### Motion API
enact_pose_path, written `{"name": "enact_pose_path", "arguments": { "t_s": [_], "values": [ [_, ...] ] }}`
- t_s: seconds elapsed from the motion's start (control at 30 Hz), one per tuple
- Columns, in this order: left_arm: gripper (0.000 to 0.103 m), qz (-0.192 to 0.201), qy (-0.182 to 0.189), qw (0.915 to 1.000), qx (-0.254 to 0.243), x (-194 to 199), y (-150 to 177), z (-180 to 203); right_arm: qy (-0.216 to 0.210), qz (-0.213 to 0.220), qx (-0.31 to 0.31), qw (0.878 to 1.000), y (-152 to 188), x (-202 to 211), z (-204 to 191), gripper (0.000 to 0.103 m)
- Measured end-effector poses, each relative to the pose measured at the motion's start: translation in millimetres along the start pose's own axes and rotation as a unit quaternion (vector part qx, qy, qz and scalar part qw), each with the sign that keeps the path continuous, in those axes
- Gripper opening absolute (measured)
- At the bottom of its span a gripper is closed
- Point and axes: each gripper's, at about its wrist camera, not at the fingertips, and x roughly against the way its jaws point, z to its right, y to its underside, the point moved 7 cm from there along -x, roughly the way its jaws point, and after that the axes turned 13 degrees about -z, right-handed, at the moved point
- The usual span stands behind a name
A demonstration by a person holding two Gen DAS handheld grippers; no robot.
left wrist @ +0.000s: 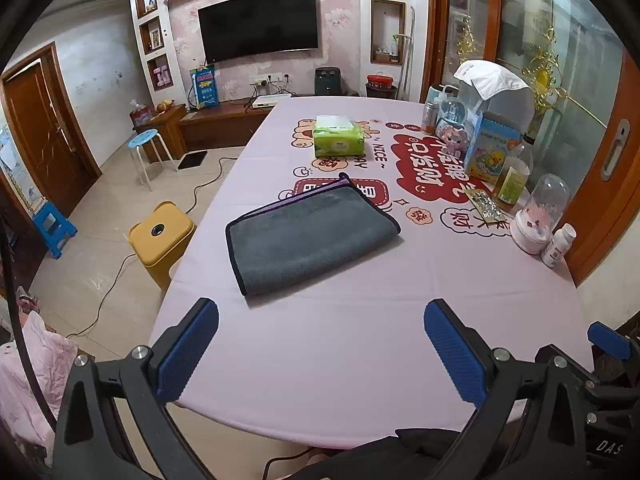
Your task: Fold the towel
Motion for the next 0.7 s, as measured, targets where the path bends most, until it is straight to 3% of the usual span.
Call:
{"name": "enact_pose_path", "arguments": {
  "t_s": [0.7],
  "values": [
    [0.102,-0.005,-0.004,1.0000,-0.002,-5.9,8.9,-0.2,0.000,-0.003,-0.005,1.000,4.1,-2.3,4.3,0.103]
  ]
}}
